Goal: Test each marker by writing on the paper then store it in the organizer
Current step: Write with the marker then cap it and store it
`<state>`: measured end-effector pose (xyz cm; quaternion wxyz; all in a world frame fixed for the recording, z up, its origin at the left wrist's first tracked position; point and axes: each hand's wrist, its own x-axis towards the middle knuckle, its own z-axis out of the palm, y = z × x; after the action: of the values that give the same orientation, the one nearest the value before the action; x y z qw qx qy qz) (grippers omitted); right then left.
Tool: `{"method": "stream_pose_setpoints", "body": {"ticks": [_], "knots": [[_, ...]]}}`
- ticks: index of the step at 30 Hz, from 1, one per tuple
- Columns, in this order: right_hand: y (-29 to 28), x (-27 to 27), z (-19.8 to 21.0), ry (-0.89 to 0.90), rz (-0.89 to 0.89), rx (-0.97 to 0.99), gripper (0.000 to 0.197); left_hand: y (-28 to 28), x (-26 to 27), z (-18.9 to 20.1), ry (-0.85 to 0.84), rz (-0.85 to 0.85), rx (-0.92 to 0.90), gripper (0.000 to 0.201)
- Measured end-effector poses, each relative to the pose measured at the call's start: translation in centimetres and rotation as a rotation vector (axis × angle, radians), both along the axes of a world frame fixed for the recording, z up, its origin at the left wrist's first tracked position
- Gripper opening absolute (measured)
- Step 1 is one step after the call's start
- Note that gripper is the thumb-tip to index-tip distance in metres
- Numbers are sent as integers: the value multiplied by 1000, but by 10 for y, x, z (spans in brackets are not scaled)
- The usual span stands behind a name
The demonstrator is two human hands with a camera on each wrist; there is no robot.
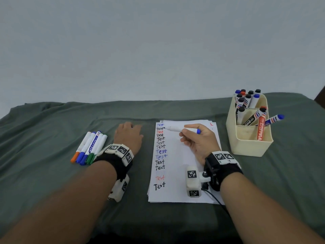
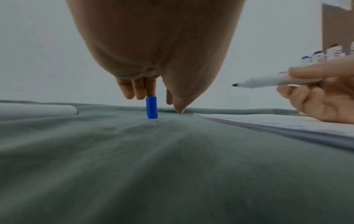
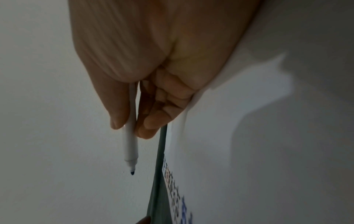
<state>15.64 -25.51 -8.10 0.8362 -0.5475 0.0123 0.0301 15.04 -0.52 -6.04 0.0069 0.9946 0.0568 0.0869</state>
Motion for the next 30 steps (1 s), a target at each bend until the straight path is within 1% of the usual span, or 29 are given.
{"method": "stream_pose_setpoints", "body": {"ticks": [3, 7, 11, 16, 19, 24, 26, 30], "knots": [[-1, 0, -2, -6, 6, -12, 14, 3, 1, 1, 1, 44, -31, 32], [-1, 2, -4, -9, 13, -9, 15, 11, 5, 5, 29, 118, -154, 31], [-1, 4, -7, -13, 19, -13, 16, 23, 8, 6, 23, 82, -209, 30], [-1, 6, -9, -11, 45, -24, 17, 21, 8, 4, -63, 29, -298, 28], [-1, 7, -11, -15, 58, -36, 17, 11, 7, 3, -74, -60, -308, 30], [0, 7, -12, -29, 84, -45, 17, -12, 1, 2, -103, -348, -313, 28], [0, 8, -13, -29, 92, -44, 16, -16, 1, 1, -103, -381, -309, 26], [0, 9, -14, -33, 109, -31, 18, -14, 2, 3, -125, -352, -393, 24]]}}
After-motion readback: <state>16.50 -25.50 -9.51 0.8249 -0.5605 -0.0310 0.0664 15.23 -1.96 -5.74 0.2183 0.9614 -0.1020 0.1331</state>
